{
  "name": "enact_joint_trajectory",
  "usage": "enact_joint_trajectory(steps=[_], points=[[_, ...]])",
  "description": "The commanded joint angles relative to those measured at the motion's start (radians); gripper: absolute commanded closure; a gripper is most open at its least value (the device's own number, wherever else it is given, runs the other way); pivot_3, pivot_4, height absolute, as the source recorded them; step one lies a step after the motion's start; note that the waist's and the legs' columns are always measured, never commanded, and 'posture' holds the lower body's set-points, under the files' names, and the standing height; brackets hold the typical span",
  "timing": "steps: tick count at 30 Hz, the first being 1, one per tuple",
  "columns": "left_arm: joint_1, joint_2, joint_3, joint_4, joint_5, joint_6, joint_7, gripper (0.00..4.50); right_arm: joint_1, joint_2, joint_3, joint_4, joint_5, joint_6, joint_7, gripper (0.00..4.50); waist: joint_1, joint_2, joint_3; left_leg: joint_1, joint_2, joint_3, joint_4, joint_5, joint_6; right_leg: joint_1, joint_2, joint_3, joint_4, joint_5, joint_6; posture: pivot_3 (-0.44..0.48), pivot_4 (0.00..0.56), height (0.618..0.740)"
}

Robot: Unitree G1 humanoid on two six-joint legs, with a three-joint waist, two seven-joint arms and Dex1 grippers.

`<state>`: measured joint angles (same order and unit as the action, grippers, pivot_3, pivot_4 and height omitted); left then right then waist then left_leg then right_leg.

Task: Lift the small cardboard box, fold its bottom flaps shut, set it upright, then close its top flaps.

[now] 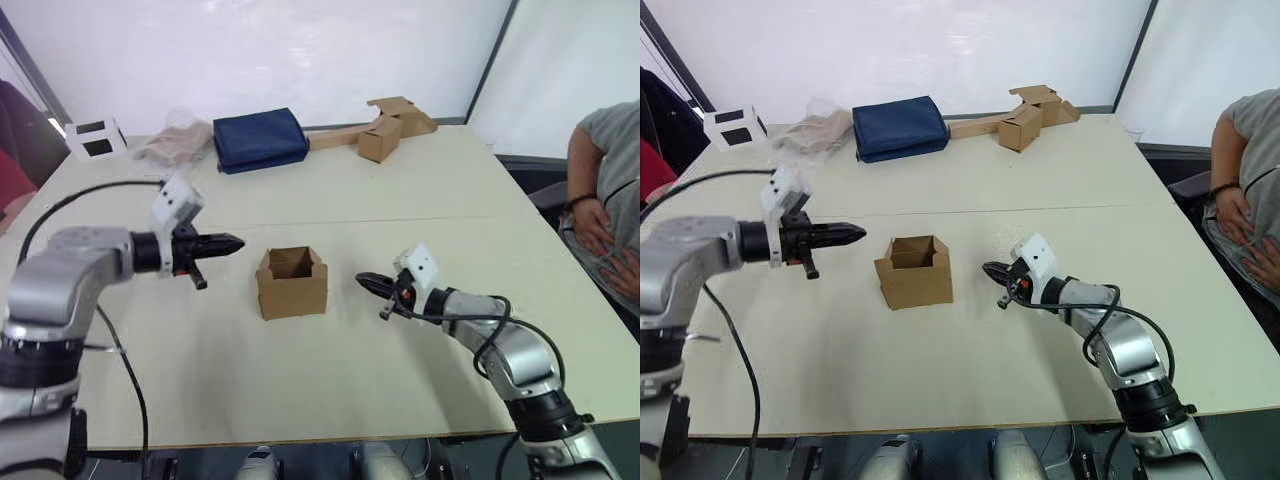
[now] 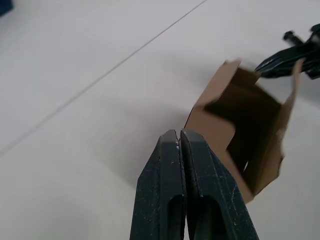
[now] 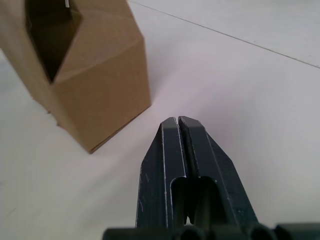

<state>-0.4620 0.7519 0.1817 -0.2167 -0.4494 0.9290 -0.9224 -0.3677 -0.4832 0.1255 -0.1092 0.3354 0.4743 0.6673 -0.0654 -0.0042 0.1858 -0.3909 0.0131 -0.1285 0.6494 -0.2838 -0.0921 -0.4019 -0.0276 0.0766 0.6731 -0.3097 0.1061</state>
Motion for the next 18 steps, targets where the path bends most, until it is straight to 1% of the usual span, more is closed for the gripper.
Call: enact_joint_trajectory(steps=[1,3,5,8,10,14,18], points=[[0.083,-0.025,0.014,-0.038,0.003,-0.028,0.064,4.42,-0.035,0.019,0.017,0.016,-0.028,-0.025,0.011,4.50,0.001,0.000,0.000,0.000,0.000,0.000,0.000,0.000,0.000,0.000,0.000,0.000,0.000,0.000,0.000,0.000,0.150,0.740],[0.142,-0.049,-0.015,-0.031,0.020,-0.070,0.082,4.42,-0.048,0.025,0.039,0.038,-0.047,-0.034,0.028,4.50,0.000,0.000,0.000,0.000,0.000,0.000,0.000,0.000,0.000,0.000,0.000,0.000,0.000,0.000,0.000,0.000,0.150,0.740],[0.173,-0.073,-0.036,-0.020,0.021,-0.093,0.095,4.42,-0.055,0.030,0.053,0.060,-0.062,-0.043,0.041,4.50,0.002,0.000,0.000,0.000,0.000,0.000,0.000,0.000,0.000,0.000,0.000,0.000,0.000,0.000,0.000,0.000,0.150,0.740],[0.194,-0.099,-0.057,-0.007,0.016,-0.108,0.100,4.42,-0.061,0.042,0.057,0.089,-0.075,-0.054,0.048,4.50,0.008,0.000,0.000,0.000,0.000,0.000,0.000,0.000,0.000,0.000,0.000,0.000,0.000,0.000,0.000,0.000,0.150,0.740],[0.208,-0.106,-0.080,-0.009,0.004,-0.109,0.084,4.42,-0.063,0.072,0.047,0.096,-0.047,-0.042,0.055,4.50,0.010,0.000,0.000,0.000,0.000,0.000,0.000,0.000,0.000,0.000,0.000,0.000,0.000,0.000,0.000,0.000,0.150,0.740],[0.190,-0.130,-0.154,0.010,0.022,-0.136,0.079,4.42,-0.057,0.094,0.094,0.096,-0.069,-0.034,0.091,4.50,0.009,0.000,0.000,0.000,0.000,0.000,0.000,0.000,0.000,0.000,0.000,0.000,0.000,0.000,0.000,0.000,0.150,0.740],[0.157,-0.145,-0.205,0.041,0.036,-0.167,0.068,4.42,-0.036,0.104,0.092,0.076,-0.059,-0.028,0.107,4.50,0.013,0.000,0.000,0.000,0.000,0.000,0.000,0.000,0.000,0.000,0.000,0.000,0.000,0.000,0.000,0.000,0.150,0.740]])
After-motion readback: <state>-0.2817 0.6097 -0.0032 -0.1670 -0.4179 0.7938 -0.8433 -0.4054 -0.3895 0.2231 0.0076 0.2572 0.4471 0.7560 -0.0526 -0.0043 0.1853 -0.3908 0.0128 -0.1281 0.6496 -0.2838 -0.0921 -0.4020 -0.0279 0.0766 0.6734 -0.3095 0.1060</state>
